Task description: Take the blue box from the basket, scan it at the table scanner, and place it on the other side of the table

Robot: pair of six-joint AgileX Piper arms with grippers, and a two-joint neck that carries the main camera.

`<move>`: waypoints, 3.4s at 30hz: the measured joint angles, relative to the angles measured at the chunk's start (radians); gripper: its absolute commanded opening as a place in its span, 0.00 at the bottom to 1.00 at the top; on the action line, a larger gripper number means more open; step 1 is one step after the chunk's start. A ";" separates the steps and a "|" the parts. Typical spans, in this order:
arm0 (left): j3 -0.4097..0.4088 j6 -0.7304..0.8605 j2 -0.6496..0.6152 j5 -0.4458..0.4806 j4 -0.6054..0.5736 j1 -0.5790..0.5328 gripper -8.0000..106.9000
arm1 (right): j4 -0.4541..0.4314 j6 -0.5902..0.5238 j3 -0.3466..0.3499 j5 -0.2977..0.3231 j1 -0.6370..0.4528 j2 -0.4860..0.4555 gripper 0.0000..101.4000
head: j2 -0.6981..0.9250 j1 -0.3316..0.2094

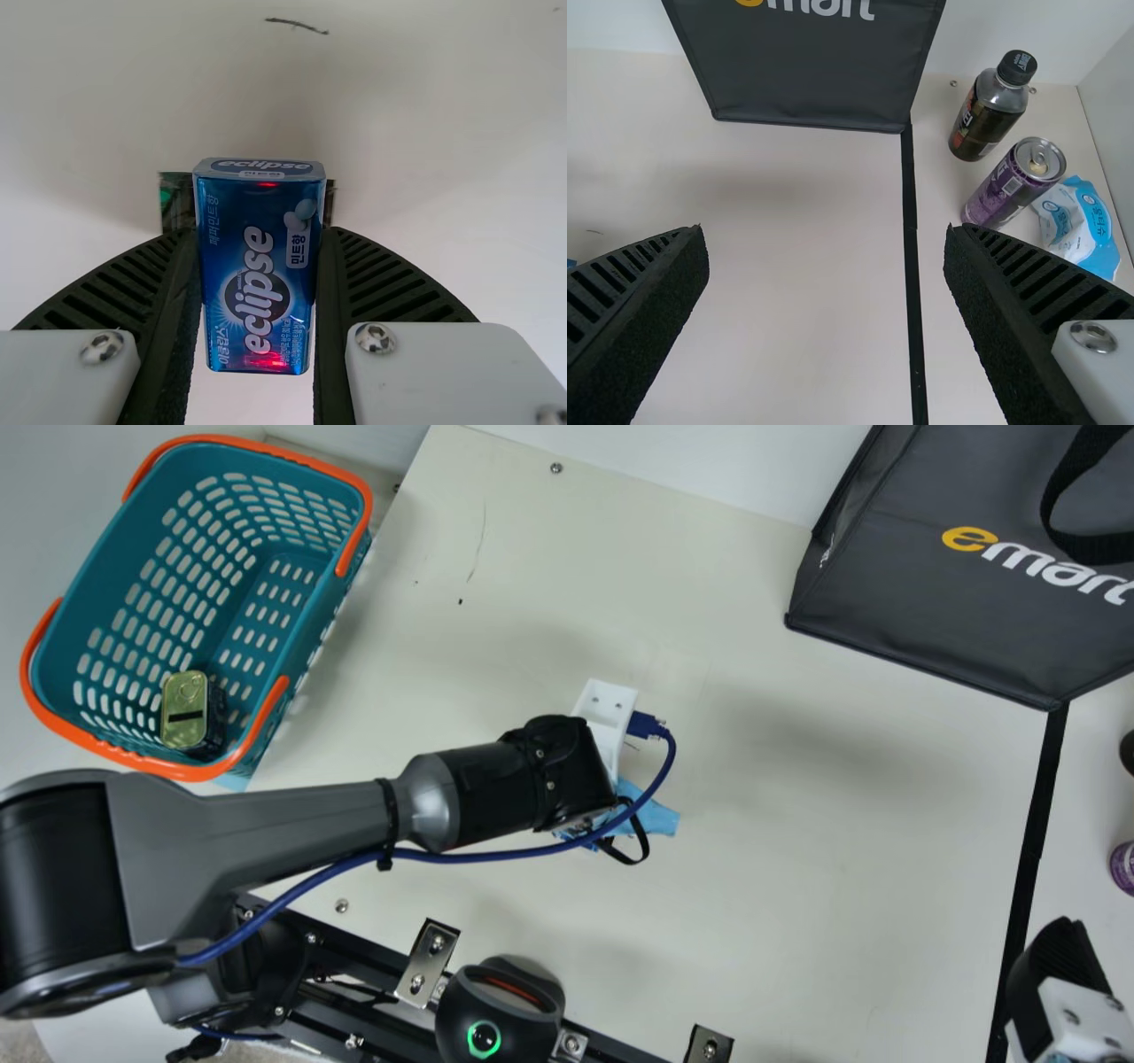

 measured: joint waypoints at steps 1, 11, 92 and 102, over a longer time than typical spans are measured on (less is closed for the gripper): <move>-0.008 -0.002 0.005 0.001 -0.006 0.000 0.00 | 0.000 0.000 0.000 0.000 0.000 0.000 0.94 | 0.000 0.002; -0.135 -0.042 0.074 0.030 -0.045 -0.027 0.00 | 0.000 0.000 0.000 0.000 0.000 0.000 0.94 | 0.000 0.002; 0.180 1.076 -0.728 0.095 -0.483 0.859 0.85 | 0.000 0.000 0.000 -0.001 0.000 0.000 0.94 | 0.002 0.002; 0.109 1.053 -0.879 0.082 -0.176 0.914 0.85 | 0.000 0.000 0.000 -0.003 0.000 0.000 0.94 | 0.000 0.000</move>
